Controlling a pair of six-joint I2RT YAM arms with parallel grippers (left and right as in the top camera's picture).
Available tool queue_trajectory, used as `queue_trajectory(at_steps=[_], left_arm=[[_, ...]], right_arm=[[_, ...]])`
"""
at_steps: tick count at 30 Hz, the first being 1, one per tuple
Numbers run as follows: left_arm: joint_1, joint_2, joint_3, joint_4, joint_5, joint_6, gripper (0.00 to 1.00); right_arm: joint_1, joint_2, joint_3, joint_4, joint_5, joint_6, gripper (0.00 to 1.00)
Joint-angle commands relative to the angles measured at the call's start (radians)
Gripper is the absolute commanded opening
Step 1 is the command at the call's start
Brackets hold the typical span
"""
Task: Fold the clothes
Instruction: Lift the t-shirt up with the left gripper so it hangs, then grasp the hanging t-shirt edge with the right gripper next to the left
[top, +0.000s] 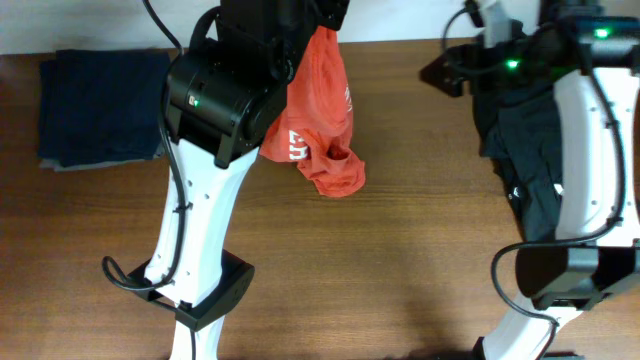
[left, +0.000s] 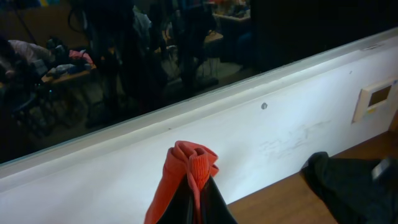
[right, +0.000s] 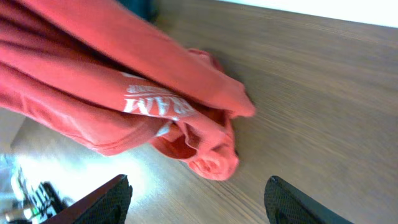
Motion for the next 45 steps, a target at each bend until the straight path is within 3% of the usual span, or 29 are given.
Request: queue_trajectory(at_steps=[1,7,15,23,29,39,45], left_arm=[[0.003,-0.018,0.003,0.010,-0.023,0.016,0.01],[0.003,-0.019,0.004,0.010,-0.023,0.016,0.01],[0.003,-0.019,0.004,0.017,-0.032,0.016,0.01],[0.036,-0.019,0.003,0.021,-0.201,0.016,0.01],[0.077,-0.019,0.003,-0.009,-0.198,0.011,0.01],[0.076,-0.019,0.003,-0.013,-0.186,0.008,0.01],[0.076,-0.019,0.003,-0.029,-0.187,0.008,0.01]], right_arm=[[0.076,-0.021,-0.031,0.047,-0.027,-0.029,0.70],[0.158,0.007,-0.076,0.178,-0.028,0.042,0.68],[0.236,0.053,-0.110,0.213,-0.027,0.042,0.67],[0.301,0.053,-0.110,0.190,-0.080,0.003,0.68],[0.364,0.053,-0.110,0.195,-0.097,-0.037,0.74],[0.493,0.077,-0.111,0.325,0.049,-0.003,0.76],[0.513,0.120,-0.111,0.401,0.196,0.052,0.71]])
